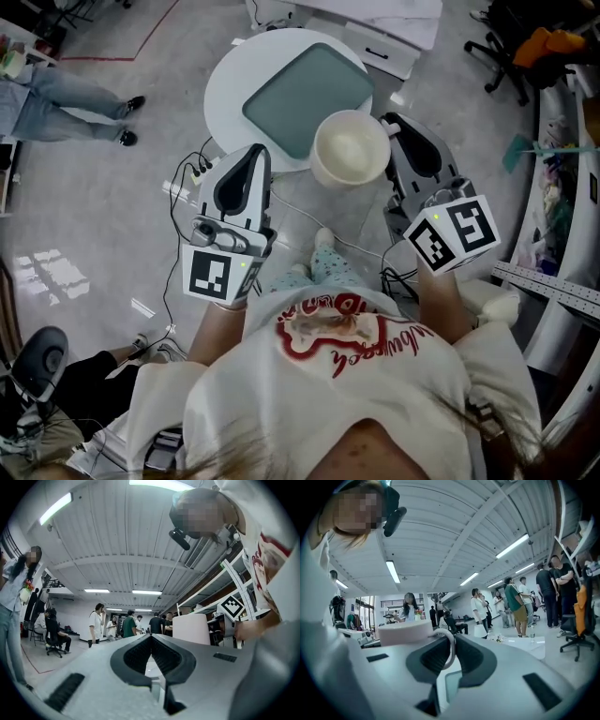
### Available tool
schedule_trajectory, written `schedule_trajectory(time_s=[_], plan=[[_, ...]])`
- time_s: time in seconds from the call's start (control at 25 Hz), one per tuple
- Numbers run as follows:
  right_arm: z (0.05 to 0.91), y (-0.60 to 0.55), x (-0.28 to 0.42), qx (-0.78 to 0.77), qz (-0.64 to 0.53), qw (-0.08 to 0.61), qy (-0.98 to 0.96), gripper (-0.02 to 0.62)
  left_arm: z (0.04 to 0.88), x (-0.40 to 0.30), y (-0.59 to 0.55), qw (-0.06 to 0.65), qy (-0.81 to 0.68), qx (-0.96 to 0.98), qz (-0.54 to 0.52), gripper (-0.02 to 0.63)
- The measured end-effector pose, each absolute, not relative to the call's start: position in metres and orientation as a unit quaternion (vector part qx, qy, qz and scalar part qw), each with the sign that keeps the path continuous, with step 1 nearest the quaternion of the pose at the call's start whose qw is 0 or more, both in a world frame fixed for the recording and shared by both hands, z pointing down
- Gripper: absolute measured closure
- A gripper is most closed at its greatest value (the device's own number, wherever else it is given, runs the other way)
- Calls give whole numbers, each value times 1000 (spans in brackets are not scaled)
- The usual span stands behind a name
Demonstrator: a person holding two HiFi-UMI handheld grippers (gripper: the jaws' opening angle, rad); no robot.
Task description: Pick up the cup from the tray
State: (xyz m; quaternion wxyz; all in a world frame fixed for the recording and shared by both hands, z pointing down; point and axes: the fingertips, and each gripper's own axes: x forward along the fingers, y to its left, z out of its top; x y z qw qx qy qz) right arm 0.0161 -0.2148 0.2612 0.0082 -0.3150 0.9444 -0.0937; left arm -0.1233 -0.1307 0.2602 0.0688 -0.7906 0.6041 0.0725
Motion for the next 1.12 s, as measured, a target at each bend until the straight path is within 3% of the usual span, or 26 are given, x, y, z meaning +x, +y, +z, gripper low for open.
schedule_trajectory(time_s=[0.64, 1.12], plan=[[249, -44, 31, -367, -95, 31, 925, 546, 249, -116, 36, 57, 574, -813, 83, 592], [235, -9, 42, -365, -84, 34, 926, 546, 230, -103, 64, 77, 581, -804, 101, 592]])
